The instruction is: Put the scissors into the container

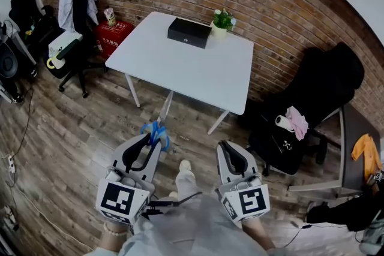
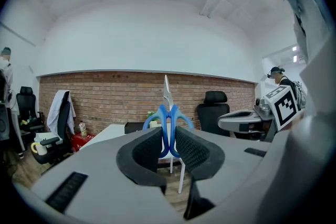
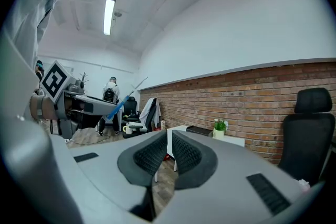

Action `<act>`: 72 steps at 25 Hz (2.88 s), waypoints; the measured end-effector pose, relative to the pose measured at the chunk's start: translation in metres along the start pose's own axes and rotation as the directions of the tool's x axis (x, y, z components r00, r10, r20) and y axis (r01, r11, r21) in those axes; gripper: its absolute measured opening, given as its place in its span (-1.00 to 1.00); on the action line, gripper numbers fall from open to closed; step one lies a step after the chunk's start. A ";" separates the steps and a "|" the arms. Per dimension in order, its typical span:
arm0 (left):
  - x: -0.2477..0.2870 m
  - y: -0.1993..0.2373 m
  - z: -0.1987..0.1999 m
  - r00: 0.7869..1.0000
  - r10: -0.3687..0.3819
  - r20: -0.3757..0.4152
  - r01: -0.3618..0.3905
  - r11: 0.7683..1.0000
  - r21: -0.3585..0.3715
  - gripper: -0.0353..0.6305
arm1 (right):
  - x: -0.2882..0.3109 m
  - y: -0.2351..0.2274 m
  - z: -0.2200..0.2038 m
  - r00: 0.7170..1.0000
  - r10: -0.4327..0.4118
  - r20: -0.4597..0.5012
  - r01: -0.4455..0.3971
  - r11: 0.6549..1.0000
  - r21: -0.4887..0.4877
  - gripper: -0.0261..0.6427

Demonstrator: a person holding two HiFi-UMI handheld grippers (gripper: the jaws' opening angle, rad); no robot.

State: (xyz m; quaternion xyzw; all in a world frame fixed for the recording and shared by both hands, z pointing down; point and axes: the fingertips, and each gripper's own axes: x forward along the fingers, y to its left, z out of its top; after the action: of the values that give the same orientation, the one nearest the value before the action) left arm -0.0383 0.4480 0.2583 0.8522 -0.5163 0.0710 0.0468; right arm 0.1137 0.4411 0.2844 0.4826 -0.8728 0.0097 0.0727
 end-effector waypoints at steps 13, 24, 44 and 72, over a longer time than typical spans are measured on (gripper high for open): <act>0.033 0.030 0.009 0.999 0.042 0.012 -0.042 0.999 0.013 -0.60 | 0.049 -0.018 0.008 0.999 0.032 0.018 -0.031 0.999 -0.018 -0.76; 0.099 0.062 0.011 0.997 0.075 -0.005 -0.075 0.997 0.020 -0.61 | 0.118 -0.058 0.004 0.998 0.066 0.008 -0.066 0.998 -0.019 -0.76; 0.263 0.148 0.036 0.991 0.129 -0.024 -0.129 0.992 -0.015 -0.60 | 0.288 -0.163 0.016 0.991 0.131 -0.025 -0.132 0.991 -0.024 -0.76; 0.344 0.181 0.053 0.990 0.141 -0.017 -0.142 0.990 -0.010 -0.60 | 0.352 -0.220 0.012 0.993 0.109 -0.048 -0.109 0.994 -0.009 -0.76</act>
State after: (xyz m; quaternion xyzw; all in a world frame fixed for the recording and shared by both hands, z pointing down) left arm -0.0382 0.0557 0.2651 0.8126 -0.5754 0.0779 0.0506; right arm 0.1137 0.0265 0.3087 0.4335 -0.8959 0.0201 0.0955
